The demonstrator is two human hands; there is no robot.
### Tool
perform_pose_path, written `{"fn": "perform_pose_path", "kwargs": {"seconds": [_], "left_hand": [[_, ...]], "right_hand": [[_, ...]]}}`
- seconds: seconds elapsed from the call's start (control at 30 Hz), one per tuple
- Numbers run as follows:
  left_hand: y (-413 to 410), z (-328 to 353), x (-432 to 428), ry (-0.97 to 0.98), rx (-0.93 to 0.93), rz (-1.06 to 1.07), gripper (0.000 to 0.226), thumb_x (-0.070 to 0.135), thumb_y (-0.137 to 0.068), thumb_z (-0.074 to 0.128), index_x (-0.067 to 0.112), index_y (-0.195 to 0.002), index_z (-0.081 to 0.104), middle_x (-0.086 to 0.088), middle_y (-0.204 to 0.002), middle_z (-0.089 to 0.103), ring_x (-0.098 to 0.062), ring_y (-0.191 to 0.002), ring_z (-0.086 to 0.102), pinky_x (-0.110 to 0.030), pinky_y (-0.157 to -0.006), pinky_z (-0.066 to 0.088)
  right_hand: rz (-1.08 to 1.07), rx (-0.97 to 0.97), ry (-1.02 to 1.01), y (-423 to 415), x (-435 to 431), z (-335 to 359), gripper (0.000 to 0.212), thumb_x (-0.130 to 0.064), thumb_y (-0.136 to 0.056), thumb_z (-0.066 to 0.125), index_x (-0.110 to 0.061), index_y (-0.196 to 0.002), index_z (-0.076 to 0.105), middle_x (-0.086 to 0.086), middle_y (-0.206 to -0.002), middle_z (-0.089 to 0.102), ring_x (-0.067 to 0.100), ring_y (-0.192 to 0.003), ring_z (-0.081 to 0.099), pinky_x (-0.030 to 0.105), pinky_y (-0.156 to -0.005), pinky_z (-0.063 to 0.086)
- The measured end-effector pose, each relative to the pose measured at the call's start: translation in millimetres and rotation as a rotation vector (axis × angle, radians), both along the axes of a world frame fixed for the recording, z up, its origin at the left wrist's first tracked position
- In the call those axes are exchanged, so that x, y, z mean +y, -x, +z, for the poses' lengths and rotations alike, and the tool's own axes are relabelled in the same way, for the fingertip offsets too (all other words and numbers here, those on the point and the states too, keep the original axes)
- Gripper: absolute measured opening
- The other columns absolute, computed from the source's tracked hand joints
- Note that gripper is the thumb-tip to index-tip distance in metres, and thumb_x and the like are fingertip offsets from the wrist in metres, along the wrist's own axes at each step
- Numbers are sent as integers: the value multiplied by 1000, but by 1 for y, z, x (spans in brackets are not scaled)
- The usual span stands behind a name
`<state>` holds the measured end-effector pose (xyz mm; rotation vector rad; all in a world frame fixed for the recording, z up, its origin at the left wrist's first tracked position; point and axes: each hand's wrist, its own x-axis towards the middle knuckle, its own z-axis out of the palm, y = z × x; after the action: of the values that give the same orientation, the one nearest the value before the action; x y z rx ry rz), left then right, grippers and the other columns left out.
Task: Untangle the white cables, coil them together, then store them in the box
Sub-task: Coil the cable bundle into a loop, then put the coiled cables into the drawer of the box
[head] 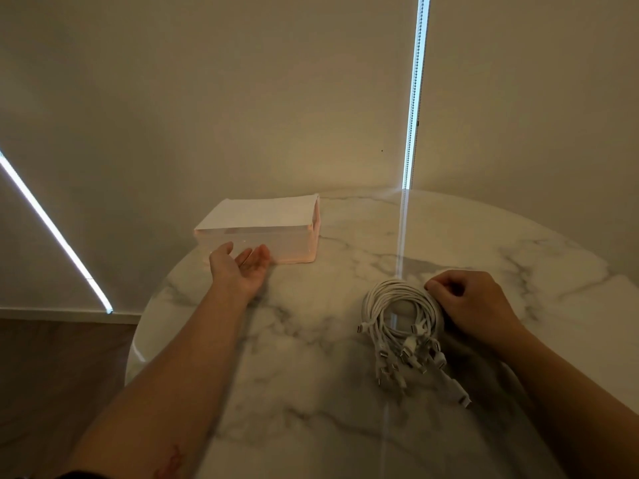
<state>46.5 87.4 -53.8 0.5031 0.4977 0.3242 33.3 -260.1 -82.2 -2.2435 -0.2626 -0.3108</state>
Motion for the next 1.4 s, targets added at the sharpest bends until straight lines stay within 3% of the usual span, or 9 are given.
{"fn": "perform_pose_path", "kwargs": {"seconds": [0.37, 0.53, 0.8, 1.17, 1.3, 1.4], "left_hand": [[29, 0, -4, -18, 41, -19, 41, 22, -98, 44, -8, -126, 43, -22, -114, 50, -30, -86, 57, -35, -65, 53], [55, 1, -4, -15, 45, -32, 40, 20, -96, 45, -8, -124, 43, -23, -115, 50, -31, -86, 57, -34, -54, 58], [90, 1, -7, 27, 54, -42, 41, 18, -96, 47, -8, -127, 43, -23, -126, 47, -31, -88, 58, -35, -56, 59], [114, -1, -11, 15, 69, -41, 39, 16, -96, 47, -9, -127, 43, -25, -126, 48, -33, -95, 59, -38, -60, 59], [121, -1, -18, -24, 70, -60, 27, 13, -95, 47, -7, -114, 50, -22, -114, 53, -32, -90, 60, -37, -63, 58], [122, 7, -39, -296, 42, -205, 15, 9, -92, 51, -2, -96, 60, -16, -92, 64, -25, -76, 62, -30, -59, 60]], "right_hand": [[1, 23, -5, 2, 0, 2, 14, -20, -91, 65, -18, -81, 75, -3, -78, 71, 13, -74, 65, 24, -65, 46], [3, 10, 8, 4, 0, 3, 13, -19, -91, 66, -18, -83, 76, -3, -78, 71, 13, -73, 65, 24, -64, 46], [-15, 35, -6, 10, 0, 5, 15, -21, -90, 65, -18, -81, 77, -3, -77, 73, 15, -75, 66, 31, -71, 48], [-40, 72, 12, 19, 0, 11, 15, -22, -90, 64, -19, -83, 77, -2, -80, 72, 14, -76, 65, 35, -76, 51], [-38, 69, 64, 23, 1, 14, 19, -22, -91, 65, -16, -77, 76, 0, -76, 71, 11, -71, 62, 30, -70, 45], [-71, 125, 82, 22, -2, 22, 30, -24, -91, 64, -10, -67, 75, 3, -64, 71, 18, -65, 67, 37, -73, 55]]}}
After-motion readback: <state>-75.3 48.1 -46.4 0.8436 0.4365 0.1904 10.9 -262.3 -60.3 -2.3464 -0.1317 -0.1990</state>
